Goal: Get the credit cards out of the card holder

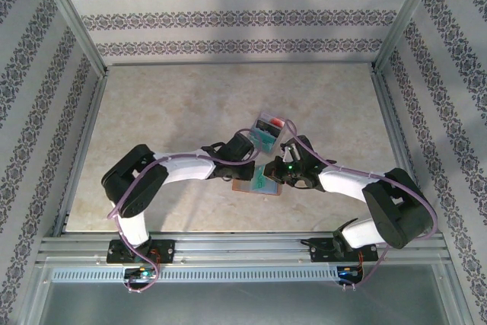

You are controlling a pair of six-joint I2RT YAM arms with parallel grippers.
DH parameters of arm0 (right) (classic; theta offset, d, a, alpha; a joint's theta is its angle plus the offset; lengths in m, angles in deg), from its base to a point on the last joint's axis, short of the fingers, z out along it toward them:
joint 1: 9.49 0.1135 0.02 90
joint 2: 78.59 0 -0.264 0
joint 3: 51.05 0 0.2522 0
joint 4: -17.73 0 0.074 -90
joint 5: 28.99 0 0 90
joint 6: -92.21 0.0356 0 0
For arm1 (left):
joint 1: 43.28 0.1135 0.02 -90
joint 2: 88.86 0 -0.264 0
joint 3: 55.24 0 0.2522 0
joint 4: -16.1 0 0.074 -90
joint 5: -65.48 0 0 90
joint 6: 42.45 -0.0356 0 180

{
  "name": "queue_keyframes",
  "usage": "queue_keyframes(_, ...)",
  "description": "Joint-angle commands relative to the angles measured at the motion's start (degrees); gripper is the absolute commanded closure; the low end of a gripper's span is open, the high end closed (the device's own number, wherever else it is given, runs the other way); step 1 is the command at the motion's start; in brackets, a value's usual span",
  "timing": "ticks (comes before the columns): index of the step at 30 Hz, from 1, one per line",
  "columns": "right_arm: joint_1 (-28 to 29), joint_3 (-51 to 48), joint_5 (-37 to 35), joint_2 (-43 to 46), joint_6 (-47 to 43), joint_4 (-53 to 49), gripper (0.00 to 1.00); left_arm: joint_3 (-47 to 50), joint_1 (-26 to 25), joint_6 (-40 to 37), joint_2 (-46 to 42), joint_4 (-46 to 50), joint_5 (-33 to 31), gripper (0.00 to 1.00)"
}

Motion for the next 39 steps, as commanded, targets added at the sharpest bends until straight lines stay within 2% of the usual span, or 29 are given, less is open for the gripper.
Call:
queue_keyframes(1, 1.1, 1.5, -1.7, 0.3, -0.9, -2.9, 0.91, 0.4, -0.5, 0.6, 1.9, -2.3, 3.6, 0.93)
queue_keyframes(8, 2.1, 1.9, -1.1, -0.5, -0.1, 0.2, 0.83, 0.4, -0.5, 0.6, 2.9, -1.9, 4.3, 0.93)
queue_keyframes(11, 2.2, 2.1, -1.2, -1.3, -0.2, 0.4, 0.82, 0.8, -0.5, 0.8, 2.6, -1.9, 4.0, 0.93)
queue_keyframes(18, 2.6, 2.3, -2.6, -3.0, -1.1, -1.7, 0.94, 2.1, -0.5, 1.6, 1.3, -0.6, 1.2, 0.94)
queue_keyframes(25, 2.2, 4.1, -6.2, 1.4, -5.1, -10.4, 0.94, 5.6, 0.7, 3.1, -1.4, 0.2, -2.1, 0.94)
queue_keyframes(39, 0.4, 8.8, -6.7, 8.7, -12.4, -19.8, 0.95, 10.1, 3.6, 2.1, -4.7, -0.7, -3.5, 0.94)
